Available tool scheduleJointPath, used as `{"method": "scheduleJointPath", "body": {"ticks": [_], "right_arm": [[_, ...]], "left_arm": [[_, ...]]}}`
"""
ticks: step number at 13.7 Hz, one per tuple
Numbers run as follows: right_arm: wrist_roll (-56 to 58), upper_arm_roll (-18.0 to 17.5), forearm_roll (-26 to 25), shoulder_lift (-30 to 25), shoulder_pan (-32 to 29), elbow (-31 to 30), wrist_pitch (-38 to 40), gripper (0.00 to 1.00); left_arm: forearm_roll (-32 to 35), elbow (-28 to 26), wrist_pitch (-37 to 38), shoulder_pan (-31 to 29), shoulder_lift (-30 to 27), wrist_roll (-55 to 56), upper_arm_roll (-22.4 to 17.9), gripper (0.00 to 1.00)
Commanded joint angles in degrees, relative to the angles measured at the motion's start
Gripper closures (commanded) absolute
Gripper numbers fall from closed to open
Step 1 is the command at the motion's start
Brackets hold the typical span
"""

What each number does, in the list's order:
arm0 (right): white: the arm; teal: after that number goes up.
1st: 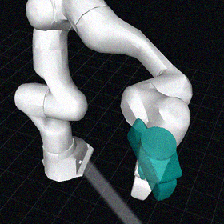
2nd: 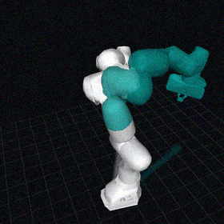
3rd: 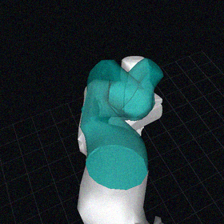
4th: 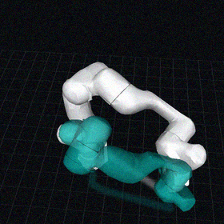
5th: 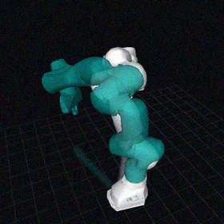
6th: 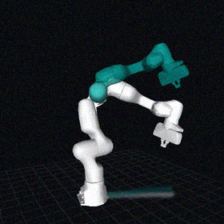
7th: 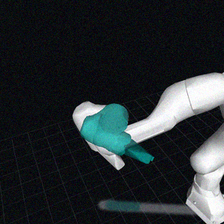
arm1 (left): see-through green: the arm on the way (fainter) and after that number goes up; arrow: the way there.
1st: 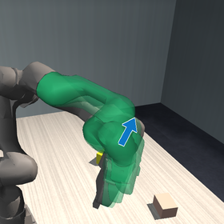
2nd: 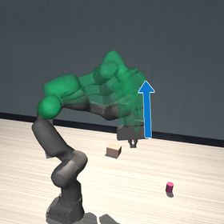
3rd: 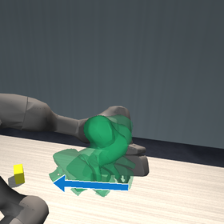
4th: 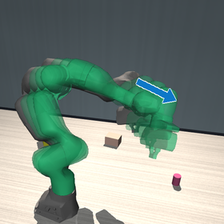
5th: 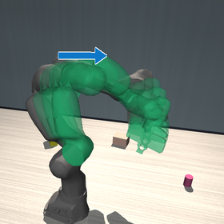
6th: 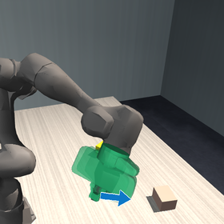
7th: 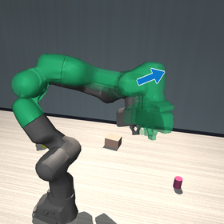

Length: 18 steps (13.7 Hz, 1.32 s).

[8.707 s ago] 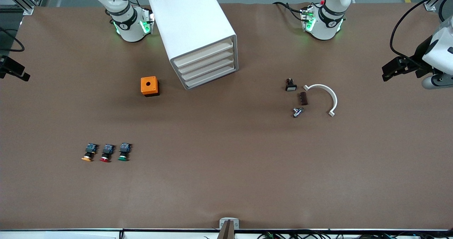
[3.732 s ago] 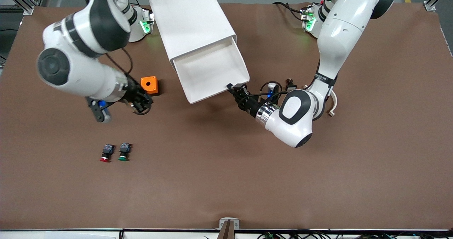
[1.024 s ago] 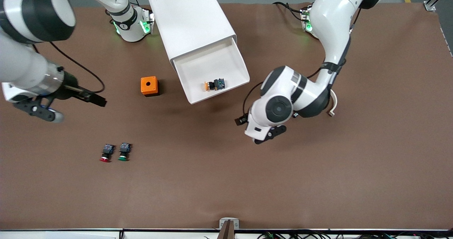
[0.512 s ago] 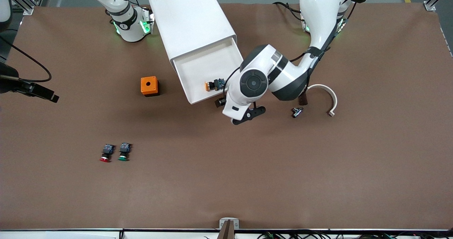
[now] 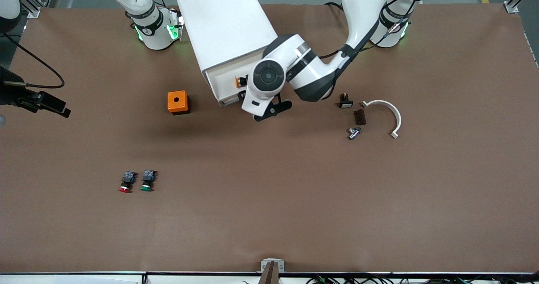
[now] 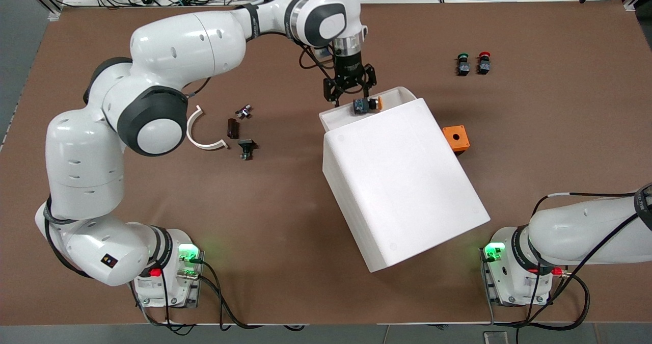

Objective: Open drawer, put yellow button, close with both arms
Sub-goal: 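Push the drawer closed into the cabinet with the left gripper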

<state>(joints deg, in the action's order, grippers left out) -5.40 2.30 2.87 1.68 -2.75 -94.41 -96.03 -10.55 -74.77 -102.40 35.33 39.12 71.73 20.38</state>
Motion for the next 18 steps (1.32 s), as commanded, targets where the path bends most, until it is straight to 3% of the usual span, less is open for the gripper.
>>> {"method": "scheduleJointPath", "body": {"ticks": [1, 10, 14, 18], "right_arm": [[1.7, -0.7, -1.0, -2.5, -2.0, -1.1, 0.7, 0.0], [3.0, -1.2, -0.8, -2.5, -2.0, 0.5, 3.7, 0.0], [3.0, -1.2, -0.8, -2.6, -1.8, 0.4, 3.8, 0.0], [3.1, -1.3, -0.9, -2.6, -1.7, 0.4, 3.4, 0.0]], "left_arm": [[0.4, -1.9, 0.2, 2.5, -0.8, 2.8, 0.8, 0.0], [2.6, -2.8, 0.6, 5.0, -1.3, 6.7, 0.6, 0.0], [13.1, -2.0, 0.5, -0.9, -2.1, 5.9, -0.3, 0.0], [13.8, -1.4, 0.4, -10.5, -6.9, 0.5, -0.1, 0.0]]}}
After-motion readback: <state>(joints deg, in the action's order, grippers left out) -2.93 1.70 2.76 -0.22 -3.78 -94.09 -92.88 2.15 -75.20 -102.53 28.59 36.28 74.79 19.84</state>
